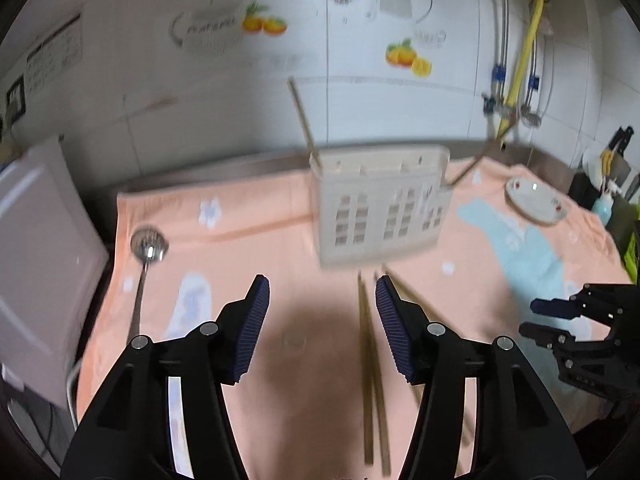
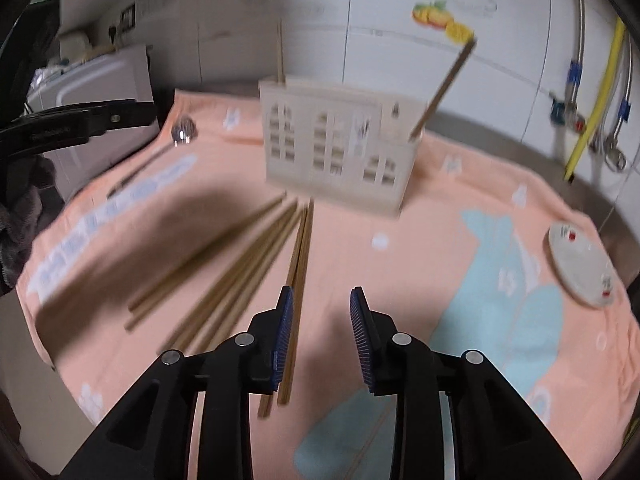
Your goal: Organize utensils
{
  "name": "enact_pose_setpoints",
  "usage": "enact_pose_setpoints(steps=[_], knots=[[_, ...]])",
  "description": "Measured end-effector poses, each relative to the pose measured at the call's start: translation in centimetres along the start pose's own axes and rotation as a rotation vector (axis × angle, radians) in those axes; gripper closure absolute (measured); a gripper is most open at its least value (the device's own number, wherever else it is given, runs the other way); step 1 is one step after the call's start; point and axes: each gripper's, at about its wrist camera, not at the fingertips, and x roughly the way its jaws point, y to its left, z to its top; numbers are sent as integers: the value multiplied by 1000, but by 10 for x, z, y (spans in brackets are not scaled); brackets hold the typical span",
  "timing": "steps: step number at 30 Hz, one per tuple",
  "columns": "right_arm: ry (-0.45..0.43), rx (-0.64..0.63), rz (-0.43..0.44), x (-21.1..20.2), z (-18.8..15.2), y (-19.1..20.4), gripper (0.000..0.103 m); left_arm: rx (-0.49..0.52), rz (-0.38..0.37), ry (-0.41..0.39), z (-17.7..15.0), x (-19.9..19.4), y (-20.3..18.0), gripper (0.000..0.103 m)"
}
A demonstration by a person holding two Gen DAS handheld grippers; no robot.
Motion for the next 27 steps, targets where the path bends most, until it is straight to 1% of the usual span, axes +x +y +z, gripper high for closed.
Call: enact_pose_setpoints(steps=[1,3,8,12,19,26,27], knots=[[16,8,4,5,-7,0,74,-6,5,16,-10,1,1,47],[37,14,3,11,-15,1,74,-26,12,41,-27,3,5,40],[73,18,10,23,-29,5,74,-69,20,90,-55,8,14,39],[84,29,18,29,-30,7,74,-91,28,112,-72,8,18,39],[99,33,28,39,-27,8,76,-85,49,140,-90,5,18,39],[103,29,27,46,-24,12,82,-68,49,165,-101,6,12,39],[106,31,27,47,-24,12,85,-67,47,167,-102,6,12,39]])
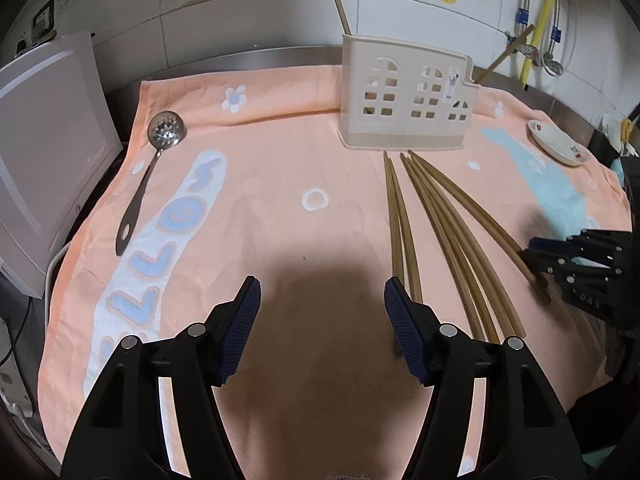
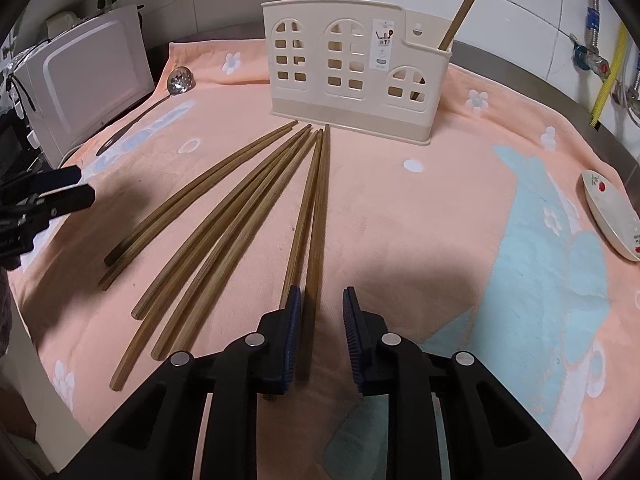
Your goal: Organize utensils
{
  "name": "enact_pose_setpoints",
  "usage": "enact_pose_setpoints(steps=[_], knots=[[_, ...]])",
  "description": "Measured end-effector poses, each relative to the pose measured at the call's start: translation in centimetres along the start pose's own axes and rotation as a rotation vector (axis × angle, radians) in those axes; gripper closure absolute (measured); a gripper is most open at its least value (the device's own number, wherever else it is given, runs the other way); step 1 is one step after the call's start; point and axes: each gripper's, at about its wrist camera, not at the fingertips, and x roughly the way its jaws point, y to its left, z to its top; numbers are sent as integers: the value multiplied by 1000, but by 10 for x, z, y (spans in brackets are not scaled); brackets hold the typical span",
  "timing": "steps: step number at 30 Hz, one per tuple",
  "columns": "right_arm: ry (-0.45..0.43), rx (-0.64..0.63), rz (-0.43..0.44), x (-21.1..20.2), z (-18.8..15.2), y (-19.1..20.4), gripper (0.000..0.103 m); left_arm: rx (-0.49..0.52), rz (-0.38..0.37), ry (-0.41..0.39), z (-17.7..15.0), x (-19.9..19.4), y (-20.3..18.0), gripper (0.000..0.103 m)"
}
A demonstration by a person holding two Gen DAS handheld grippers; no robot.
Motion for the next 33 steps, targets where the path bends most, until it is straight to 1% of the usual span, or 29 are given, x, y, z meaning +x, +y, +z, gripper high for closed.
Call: enact_pose_setpoints(steps=[5,7,9,10,11,15,16,18,20,24,33], knots=[[2,-4,-12,4,0,2,88,12,-24,22,-6,6,-5,39],[0,-11,-22,4,-1,3,91,23,-34,28,-7,9,-9,39],[-1,-6,-21,3,-1,2,93,35,-47,33,-8,11,-14,47],[-1,-3,-21,3,-1,1,95,42,-57,37,-8,12,-17,49],[-2,4,-21,2,-1,-1,96,50,-64,40,-7,14,-20,54],[-2,15,-21,0,-5,-5,96,77,-93,63,-7,24,-30,72],[-2,15,-22,0,-5,-4,96,80,-99,68,-7,26,-32,74],[-2,17,-21,-1,-6,-5,96,83,-107,78,-7,30,-34,83],[-2,20,-19,-2,-8,-5,96,88,-117,87,-6,35,-36,87],[-4,24,-18,-2,-8,-5,96,95,-132,95,-4,41,-40,90],[-6,25,-18,-2,-9,-5,96,97,-129,114,-1,52,-41,90]])
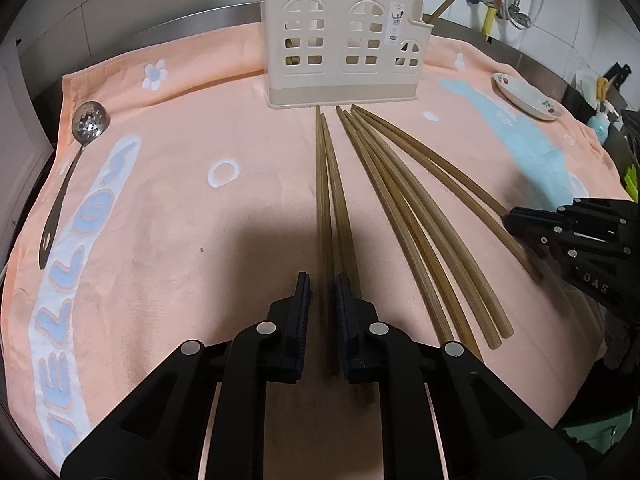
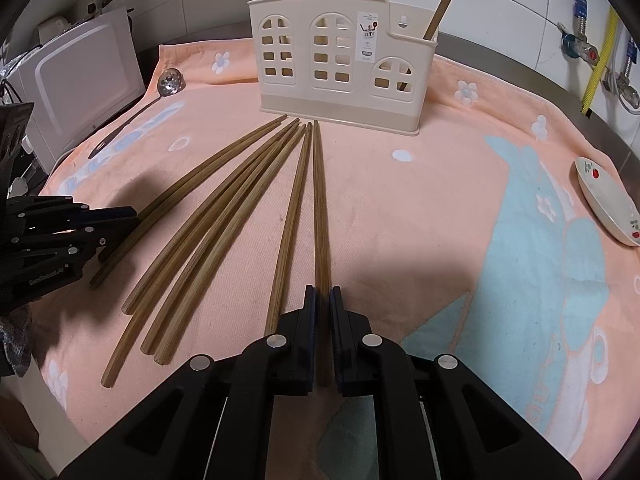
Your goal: Organize utensils
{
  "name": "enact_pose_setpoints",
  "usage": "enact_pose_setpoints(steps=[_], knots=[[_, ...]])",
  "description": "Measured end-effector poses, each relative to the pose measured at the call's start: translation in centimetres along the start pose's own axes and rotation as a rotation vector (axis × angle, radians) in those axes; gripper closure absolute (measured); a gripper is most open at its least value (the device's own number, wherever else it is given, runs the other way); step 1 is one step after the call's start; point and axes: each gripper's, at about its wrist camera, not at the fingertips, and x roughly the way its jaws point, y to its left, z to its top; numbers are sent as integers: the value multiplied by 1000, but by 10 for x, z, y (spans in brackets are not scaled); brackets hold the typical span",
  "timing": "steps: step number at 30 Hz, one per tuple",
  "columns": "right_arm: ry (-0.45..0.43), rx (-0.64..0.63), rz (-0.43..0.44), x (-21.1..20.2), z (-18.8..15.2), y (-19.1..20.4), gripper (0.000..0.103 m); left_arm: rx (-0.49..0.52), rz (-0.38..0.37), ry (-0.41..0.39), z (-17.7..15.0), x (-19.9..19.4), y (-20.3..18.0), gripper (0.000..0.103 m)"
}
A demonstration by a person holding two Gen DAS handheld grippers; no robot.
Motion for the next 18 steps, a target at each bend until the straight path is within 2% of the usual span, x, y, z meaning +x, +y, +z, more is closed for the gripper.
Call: enact_pose_setpoints(steps=[6,9,11,18], knots=[[-4,-5,-6,0,0,0,96,-5,19,3,5,4,0,91],[-8,-1,-4,-1,-1,0,96,1,27,4,6,4,-2,97],[-12,2,-2,-2,-1,0,96,-8,26,3,6,3,-2,97],[-79,-1,-2,-29,9,1,96,-17,19,-38,11,-17,4,97]])
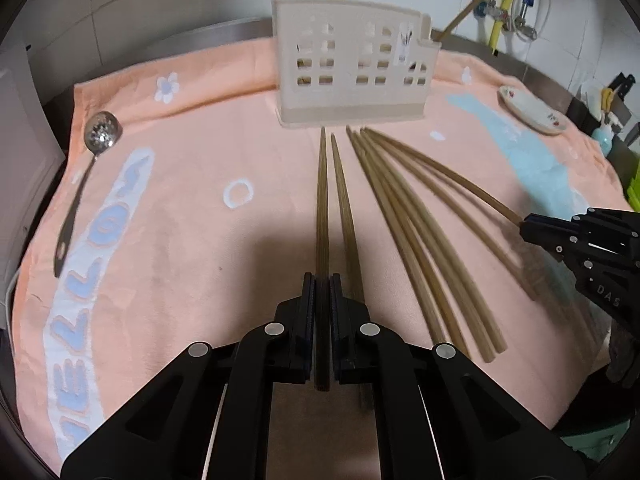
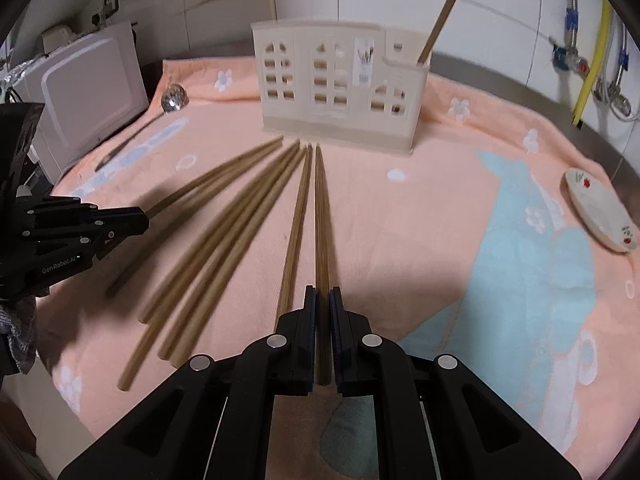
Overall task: Organize utensils
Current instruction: 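Lift the chopstick with the right tool and carry it over the caddy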
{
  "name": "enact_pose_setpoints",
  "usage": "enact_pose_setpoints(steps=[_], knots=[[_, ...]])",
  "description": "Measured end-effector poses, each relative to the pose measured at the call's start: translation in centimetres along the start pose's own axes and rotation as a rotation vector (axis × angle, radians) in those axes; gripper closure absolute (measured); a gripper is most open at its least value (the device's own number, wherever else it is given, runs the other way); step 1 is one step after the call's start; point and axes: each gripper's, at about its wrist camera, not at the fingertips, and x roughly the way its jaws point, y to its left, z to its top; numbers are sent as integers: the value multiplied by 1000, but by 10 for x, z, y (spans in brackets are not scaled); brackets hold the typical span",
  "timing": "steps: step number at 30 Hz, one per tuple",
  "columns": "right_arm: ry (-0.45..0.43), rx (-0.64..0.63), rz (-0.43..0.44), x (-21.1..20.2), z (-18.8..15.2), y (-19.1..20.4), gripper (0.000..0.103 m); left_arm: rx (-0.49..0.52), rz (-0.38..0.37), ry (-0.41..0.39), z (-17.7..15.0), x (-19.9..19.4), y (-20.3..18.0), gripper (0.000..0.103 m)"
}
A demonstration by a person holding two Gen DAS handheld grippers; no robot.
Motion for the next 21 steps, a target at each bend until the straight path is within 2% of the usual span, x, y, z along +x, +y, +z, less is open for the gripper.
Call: enact_pose_setpoints(steps=[7,12,21], knots=[[-118,-9,19,-39,33,2,96,-4,-35,-104,18,-40,2,97],[-186,-24,31,-59,63,2,96,3,-49,-151,32,-54,3,97],[-224,-34,67,-73,117,-4,96,25,-69,-200,62,-65,3,97]])
